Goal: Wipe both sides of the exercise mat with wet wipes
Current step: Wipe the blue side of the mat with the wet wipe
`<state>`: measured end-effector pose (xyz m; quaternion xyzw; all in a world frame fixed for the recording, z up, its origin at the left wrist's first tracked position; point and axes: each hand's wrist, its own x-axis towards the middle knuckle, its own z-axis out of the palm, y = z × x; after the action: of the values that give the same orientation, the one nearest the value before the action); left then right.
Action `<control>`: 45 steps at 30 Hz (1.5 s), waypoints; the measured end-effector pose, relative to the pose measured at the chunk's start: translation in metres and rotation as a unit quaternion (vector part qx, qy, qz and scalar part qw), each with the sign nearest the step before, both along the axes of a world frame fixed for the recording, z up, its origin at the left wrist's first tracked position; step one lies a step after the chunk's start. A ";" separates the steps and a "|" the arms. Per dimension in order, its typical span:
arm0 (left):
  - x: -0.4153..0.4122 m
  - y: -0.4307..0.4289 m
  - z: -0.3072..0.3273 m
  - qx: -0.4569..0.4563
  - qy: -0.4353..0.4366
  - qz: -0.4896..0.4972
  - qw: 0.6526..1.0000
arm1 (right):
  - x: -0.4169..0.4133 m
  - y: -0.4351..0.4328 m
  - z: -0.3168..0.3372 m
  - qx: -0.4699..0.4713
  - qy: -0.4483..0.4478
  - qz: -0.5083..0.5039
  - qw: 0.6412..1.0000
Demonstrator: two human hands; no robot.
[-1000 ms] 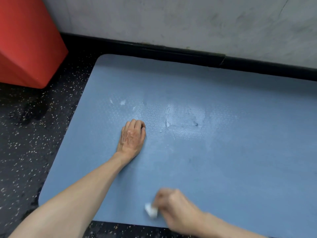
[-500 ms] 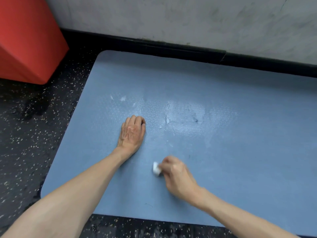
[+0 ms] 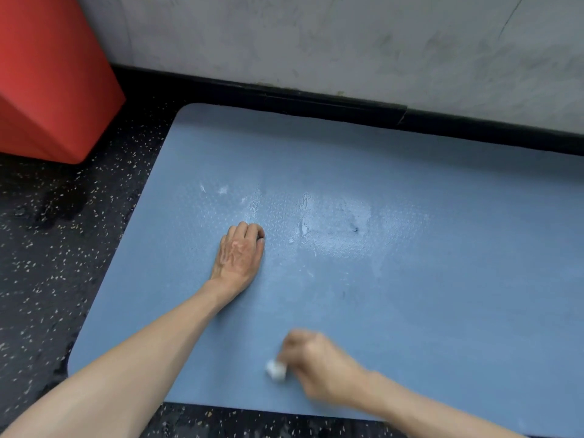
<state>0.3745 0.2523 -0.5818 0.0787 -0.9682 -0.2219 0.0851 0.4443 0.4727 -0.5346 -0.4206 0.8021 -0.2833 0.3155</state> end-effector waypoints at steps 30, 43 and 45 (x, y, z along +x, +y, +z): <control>0.044 0.023 -0.007 -0.013 0.033 -0.127 0.991 | -0.130 0.019 -0.004 0.039 0.167 -0.229 0.958; 0.040 0.023 -0.008 -0.027 0.045 -0.132 0.990 | -0.146 -0.002 -0.020 0.029 0.219 -0.277 0.935; 0.039 0.022 -0.008 -0.027 0.045 -0.136 0.989 | -0.132 -0.007 -0.018 0.000 0.187 -0.218 0.958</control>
<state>0.4140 0.2740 -0.5895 -0.0662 -0.9705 -0.2089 0.1001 0.3123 0.4660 -0.5531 -0.2808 0.9190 -0.2616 0.0900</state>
